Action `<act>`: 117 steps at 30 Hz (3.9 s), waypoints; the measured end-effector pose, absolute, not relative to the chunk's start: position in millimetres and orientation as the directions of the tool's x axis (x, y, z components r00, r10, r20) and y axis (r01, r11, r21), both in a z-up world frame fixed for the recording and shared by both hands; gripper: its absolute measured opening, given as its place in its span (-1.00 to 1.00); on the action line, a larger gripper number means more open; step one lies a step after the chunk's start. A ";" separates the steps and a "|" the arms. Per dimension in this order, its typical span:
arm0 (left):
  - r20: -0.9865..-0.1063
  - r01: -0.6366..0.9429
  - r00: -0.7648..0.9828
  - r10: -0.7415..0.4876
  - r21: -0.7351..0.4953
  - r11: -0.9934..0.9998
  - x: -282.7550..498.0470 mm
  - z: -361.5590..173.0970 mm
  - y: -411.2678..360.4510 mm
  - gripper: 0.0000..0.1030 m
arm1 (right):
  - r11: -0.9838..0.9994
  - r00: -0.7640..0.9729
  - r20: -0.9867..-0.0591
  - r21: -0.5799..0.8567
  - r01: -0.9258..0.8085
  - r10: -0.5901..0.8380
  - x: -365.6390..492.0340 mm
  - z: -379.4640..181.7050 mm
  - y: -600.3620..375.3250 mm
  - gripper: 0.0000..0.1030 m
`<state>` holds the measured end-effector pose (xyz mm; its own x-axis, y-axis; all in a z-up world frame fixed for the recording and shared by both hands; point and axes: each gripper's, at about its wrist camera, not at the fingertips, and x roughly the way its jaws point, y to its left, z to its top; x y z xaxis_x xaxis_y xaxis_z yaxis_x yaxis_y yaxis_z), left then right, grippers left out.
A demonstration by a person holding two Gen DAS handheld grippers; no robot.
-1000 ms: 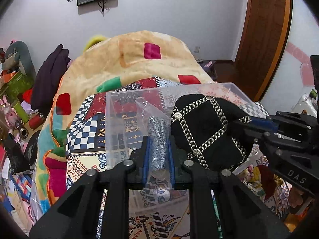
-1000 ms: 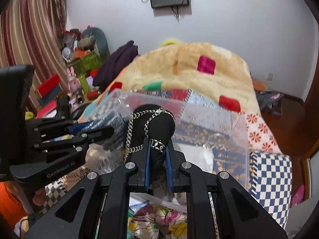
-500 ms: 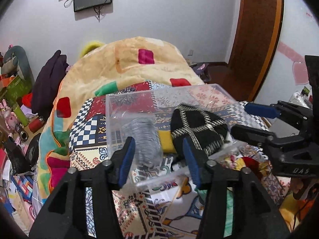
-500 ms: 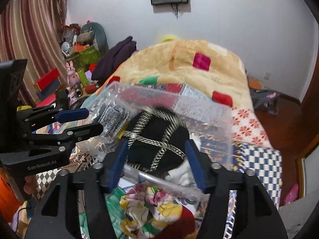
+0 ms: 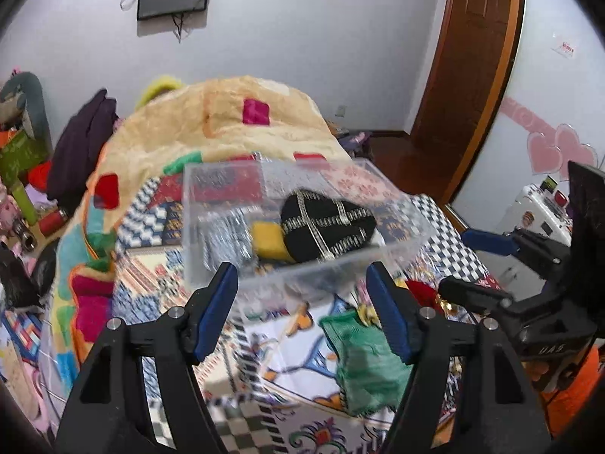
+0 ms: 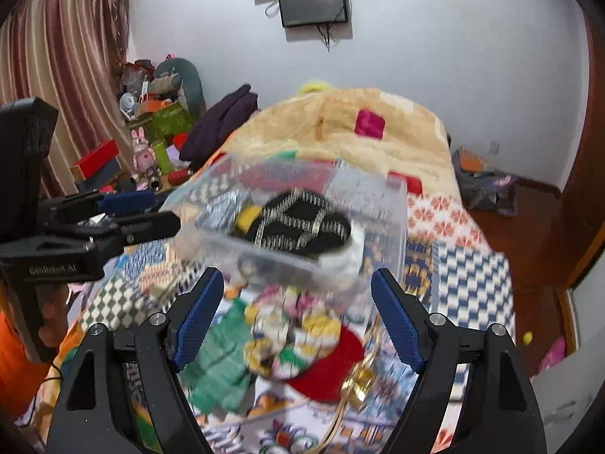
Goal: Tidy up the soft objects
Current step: 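Grasp the green knit item with the left tool while the right tool grasps the floral scarf, then place the green knit item into the box while the right tool drops the floral scarf in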
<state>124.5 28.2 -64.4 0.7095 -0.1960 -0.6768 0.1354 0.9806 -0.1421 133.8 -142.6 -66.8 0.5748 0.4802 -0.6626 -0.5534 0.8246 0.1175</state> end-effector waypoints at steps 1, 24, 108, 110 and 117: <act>-0.685 0.139 0.700 -0.201 -0.145 0.980 123.9 -68.6 26.2 0.36 | 0.823 0.563 -0.673 0.124 -0.554 0.480 132.6 -72.3 -142.6 0.52; -0.799 0.260 0.519 -0.303 -0.191 0.947 115.3 -145.9 -22.8 -0.51 | 0.797 0.448 -0.758 0.154 -0.584 0.474 126.1 -115.4 -132.3 -0.83; -0.639 0.057 0.763 -0.097 -0.082 0.995 207.2 -83.6 30.4 -0.83 | 0.894 0.663 -0.633 0.108 -0.435 0.399 211.0 -71.8 -138.1 -0.77; -0.659 0.059 0.746 -0.097 -0.080 0.995 209.8 -91.0 28.6 -0.83 | 0.896 0.651 -0.657 0.088 -0.435 0.380 211.6 -78.9 -134.7 -0.76; -0.683 0.072 0.726 -0.082 -0.043 0.996 204.1 -97.6 22.2 -0.51 | 0.882 0.610 -0.702 0.055 -0.467 0.367 206.0 -83.4 -130.8 -0.47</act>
<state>204.1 22.2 -97.6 0.7257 -0.0820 -0.6831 0.0718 0.9965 -0.0434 206.0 -130.8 -83.4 0.6103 0.3667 -0.7022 -0.4672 0.8825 0.0548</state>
